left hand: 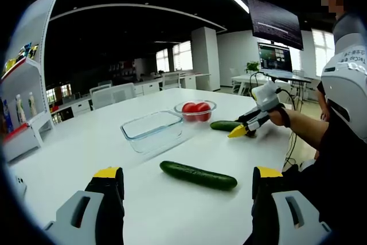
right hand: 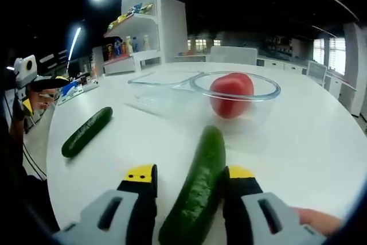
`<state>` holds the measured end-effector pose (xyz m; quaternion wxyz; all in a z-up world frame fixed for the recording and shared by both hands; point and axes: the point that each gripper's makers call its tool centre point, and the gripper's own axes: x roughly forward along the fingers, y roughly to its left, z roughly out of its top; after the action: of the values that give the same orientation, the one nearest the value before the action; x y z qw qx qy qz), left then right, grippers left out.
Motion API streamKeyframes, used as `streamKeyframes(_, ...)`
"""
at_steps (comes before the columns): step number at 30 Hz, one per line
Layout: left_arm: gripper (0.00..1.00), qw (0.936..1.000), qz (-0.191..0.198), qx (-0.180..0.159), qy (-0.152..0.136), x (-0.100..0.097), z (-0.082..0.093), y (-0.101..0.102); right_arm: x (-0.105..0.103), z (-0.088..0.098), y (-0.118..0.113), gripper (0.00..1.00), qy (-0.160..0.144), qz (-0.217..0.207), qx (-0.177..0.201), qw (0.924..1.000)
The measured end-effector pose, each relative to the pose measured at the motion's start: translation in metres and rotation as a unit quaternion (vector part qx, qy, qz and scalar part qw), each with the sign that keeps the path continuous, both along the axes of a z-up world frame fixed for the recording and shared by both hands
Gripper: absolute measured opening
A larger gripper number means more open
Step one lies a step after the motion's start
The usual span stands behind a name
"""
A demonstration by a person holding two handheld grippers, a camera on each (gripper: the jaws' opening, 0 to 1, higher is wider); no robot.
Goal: Sort the scattered tomatoes and cucumbers on the table and place them into their respective storage containers
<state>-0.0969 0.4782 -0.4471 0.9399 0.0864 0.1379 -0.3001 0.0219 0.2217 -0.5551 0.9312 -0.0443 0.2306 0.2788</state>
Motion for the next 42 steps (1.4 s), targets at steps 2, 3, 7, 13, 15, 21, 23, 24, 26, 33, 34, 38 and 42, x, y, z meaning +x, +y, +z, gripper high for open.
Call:
streamKeyframes(2,0.93,1.0000,0.000,0.000,-0.001,0.0000,0.0012,-0.0001,0.0009,-0.0002,-0.0017,0.36,-0.001,-0.003,-0.002,1.0000)
streamKeyframes(3,0.93,1.0000,0.000,0.000,-0.001,0.0001,0.0015,-0.0001,0.0010,-0.0002,-0.0020,0.35,-0.002,-0.004,-0.003,1.0000)
streamKeyframes(7,0.93,1.0000,0.000,0.001,0.000,0.0008,0.0013,-0.0001,0.0021,0.0000,-0.0037,0.33,-0.002,-0.010,-0.002,1.0000)
streamKeyframes(13,0.92,1.0000,-0.002,0.001,0.000,0.0007,0.0011,-0.0018,0.0024,0.0004,-0.0035,0.33,-0.001,-0.013,0.005,0.9999)
streamKeyframes(15,0.92,1.0000,-0.002,0.002,0.000,0.0009,0.0006,-0.0018,0.0028,0.0003,-0.0038,0.32,-0.001,-0.015,0.006,0.9999)
streamKeyframes(21,0.92,1.0000,-0.001,0.002,0.001,0.0006,0.0000,-0.0016,0.0036,0.0000,-0.0041,0.30,0.002,-0.019,0.001,0.9998)
streamKeyframes(23,0.92,1.0000,-0.001,0.001,0.002,0.0003,0.0000,-0.0015,0.0040,0.0000,-0.0043,0.29,0.003,-0.023,-0.002,0.9997)
streamKeyframes(24,0.92,1.0000,-0.001,0.001,0.001,0.0001,0.0001,-0.0013,0.0043,0.0001,-0.0049,0.28,0.004,-0.027,-0.003,0.9996)
streamKeyframes(26,0.92,1.0000,-0.001,0.001,0.001,-0.0001,0.0001,-0.0007,0.0050,-0.0001,-0.0055,0.27,0.006,-0.029,-0.006,0.9996)
streamKeyframes(33,0.92,1.0000,0.001,0.000,0.001,-0.0010,-0.0006,0.0011,0.0053,-0.0008,-0.0071,0.24,0.010,-0.036,-0.011,0.9993)
streamKeyframes(34,0.92,1.0000,0.001,0.000,0.001,-0.0011,-0.0008,0.0010,0.0054,-0.0007,-0.0071,0.24,0.009,-0.037,-0.012,0.9992)
streamKeyframes(38,0.92,1.0000,0.001,-0.002,0.001,-0.0012,-0.0009,0.0014,0.0063,-0.0005,-0.0091,0.23,0.009,-0.045,-0.005,0.9989)
streamKeyframes(42,0.92,1.0000,0.001,-0.001,0.001,-0.0012,-0.0013,0.0017,0.0061,0.0008,-0.0091,0.22,0.002,-0.049,-0.005,0.9988)
